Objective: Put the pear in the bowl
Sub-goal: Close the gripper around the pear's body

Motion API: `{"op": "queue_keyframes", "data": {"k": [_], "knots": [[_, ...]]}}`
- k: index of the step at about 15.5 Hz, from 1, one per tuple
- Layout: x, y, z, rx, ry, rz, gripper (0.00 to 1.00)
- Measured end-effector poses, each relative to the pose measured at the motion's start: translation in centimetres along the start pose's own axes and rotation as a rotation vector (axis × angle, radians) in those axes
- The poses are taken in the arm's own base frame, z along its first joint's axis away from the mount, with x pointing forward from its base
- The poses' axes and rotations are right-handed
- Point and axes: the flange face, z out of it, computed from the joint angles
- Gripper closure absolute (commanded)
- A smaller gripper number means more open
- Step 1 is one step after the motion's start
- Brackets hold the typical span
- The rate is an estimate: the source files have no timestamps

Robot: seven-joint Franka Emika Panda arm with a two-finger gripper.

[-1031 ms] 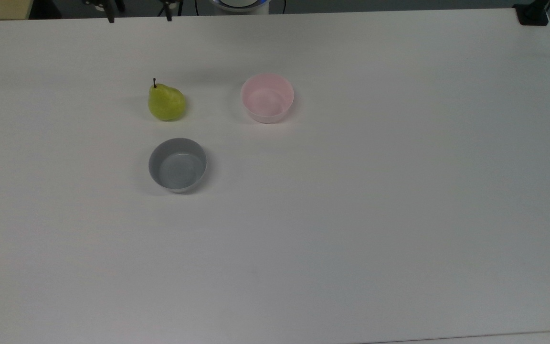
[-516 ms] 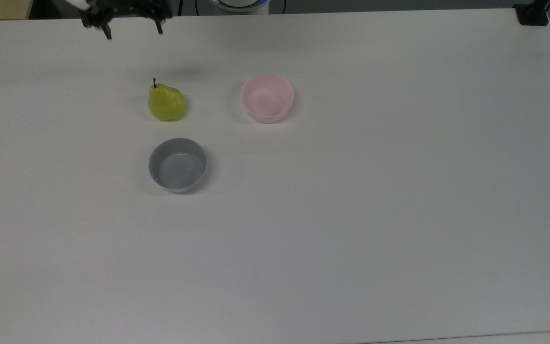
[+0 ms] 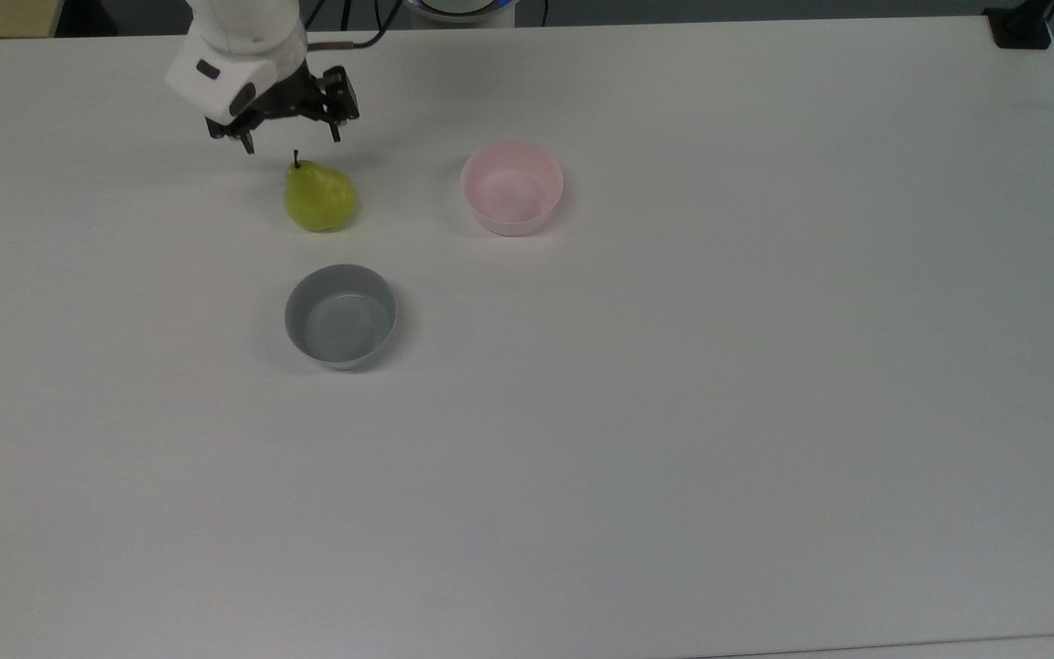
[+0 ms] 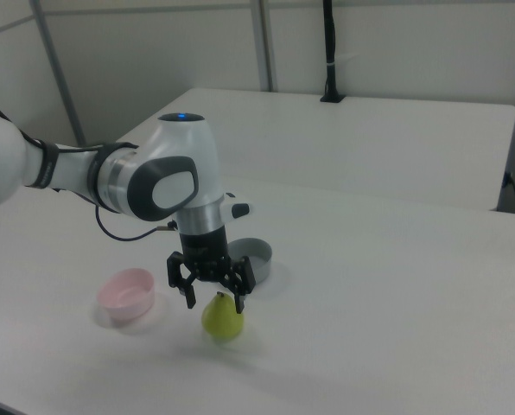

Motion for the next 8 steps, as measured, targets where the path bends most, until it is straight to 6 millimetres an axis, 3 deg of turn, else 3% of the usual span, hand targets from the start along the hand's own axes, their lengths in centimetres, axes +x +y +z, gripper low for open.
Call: {"op": "queue_keyframes", "data": {"k": [6, 8], "knots": [[2.4, -0.6, 4.2, -0.01, 0.004, -0.024, 0.0], [2.9, -1.0, 4.5, -0.014, 0.012, -0.024, 0.05]]}}
